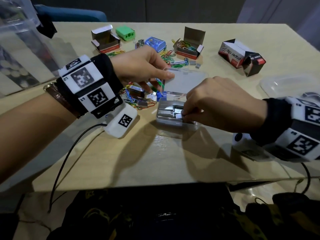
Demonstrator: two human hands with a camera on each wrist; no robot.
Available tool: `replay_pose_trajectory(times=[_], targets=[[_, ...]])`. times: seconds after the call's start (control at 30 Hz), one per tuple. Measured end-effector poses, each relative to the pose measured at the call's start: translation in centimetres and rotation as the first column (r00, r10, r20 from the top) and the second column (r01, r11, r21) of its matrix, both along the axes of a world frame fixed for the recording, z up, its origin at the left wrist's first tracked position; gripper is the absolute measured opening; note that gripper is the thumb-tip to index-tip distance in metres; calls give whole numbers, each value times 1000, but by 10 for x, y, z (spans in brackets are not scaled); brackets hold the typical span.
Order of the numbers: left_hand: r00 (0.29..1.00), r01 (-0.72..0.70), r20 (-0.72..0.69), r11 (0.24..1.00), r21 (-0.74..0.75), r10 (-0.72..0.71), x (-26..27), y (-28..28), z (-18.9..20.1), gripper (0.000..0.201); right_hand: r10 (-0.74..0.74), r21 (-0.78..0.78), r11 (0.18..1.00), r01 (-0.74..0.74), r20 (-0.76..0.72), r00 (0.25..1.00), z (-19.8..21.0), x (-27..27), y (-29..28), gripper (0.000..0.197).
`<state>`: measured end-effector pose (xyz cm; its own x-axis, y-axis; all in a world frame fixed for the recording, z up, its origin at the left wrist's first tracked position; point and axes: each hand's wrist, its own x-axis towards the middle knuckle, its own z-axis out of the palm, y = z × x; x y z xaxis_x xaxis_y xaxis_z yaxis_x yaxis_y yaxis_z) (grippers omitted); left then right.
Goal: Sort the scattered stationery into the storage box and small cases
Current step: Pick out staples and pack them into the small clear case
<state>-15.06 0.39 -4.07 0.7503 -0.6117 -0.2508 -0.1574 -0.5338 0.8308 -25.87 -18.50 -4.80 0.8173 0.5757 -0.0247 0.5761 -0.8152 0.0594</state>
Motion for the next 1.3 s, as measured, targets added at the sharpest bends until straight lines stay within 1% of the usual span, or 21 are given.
replay_pose_trajectory(times=[0.13, 0.3, 0.4, 0.5, 0.6, 0.63, 0.7, 0.73, 0.8, 0.83, 0.87, 0.93, 0.97, 1.03, 1.1, 1.2, 1.3], targets=[[1000, 2, -15, 1000, -5, -2, 0, 0, -1, 17, -2, 0, 1000, 2, -3, 1000, 1, 0, 3, 11], [1000, 2, -23, 1000, -1, -2, 1, 0, 0, 16, 34, 2, 999, -34, 17, 999, 10, 3, 3, 9], [1000, 12, -27, 1000, -3, -12, 1, 0, 0, 16, 56, -22, 998, -56, -13, 998, 14, 8, 5, 2], [1000, 9, -25, 1000, -2, -9, 1, 0, -1, 16, 99, -25, 995, -99, -32, 995, 16, 11, 10, 7], [1000, 26, -9, 999, 21, -26, 1, 2, -1, 18, 110, -53, 992, -113, -59, 992, 19, 14, 13, 4], [999, 39, -7, 998, 39, -39, 0, 3, 1, 19, 121, -59, 991, -124, -55, 991, 23, 16, 12, 6], [997, 73, -25, 995, 75, -71, 0, 7, 8, 28, 127, 3, 992, -127, -44, 991, 35, 21, 7, 15], [996, 83, -27, 992, 96, -81, 1, 8, 14, 39, 109, 66, 992, -106, -32, 994, 44, 26, 2, 17], [997, 61, 29, 989, 136, -66, 9, 4, 26, 60, 33, 182, 983, -33, 0, 999, 62, 39, -11, 21], [997, 36, 67, 990, 140, -46, 15, 0, 32, 62, -20, 226, 974, 19, 1, 1000, 68, 48, -17, 24], [995, 14, 96, 991, 135, -27, 22, -6, 36, 60, -81, 267, 960, 80, -10, 997, 71, 58, -22, 26], [989, 1, 144, 989, 148, -22, 38, -18, 41, 53, -208, 319, 924, 211, -46, 977, 69, 80, -33, 23], [984, 10, 173, 984, 180, -42, 47, -23, 42, 48, -258, 325, 908, 264, -61, 964, 65, 91, -37, 20], [966, 38, 236, 960, 278, -106, 65, -33, 39, 37, -338, 262, 897, 355, -107, 935, 55, 110, -46, 15], [934, 64, 301, 917, 393, -194, 81, -41, 33, 30, -411, 140, 889, 435, -172, 895, 45, 125, -51, 16], [883, 66, 357, 833, 550, -306, 98, -51, 24, 30, -460, 66, 869, 490, -253, 851, 32, 139, -58, 25], [845, 71, 381, 785, 616, -376, 110, -68, 18, 30, -490, 42, 849, 526, -306, 816, 23, 151, -61, 29]])
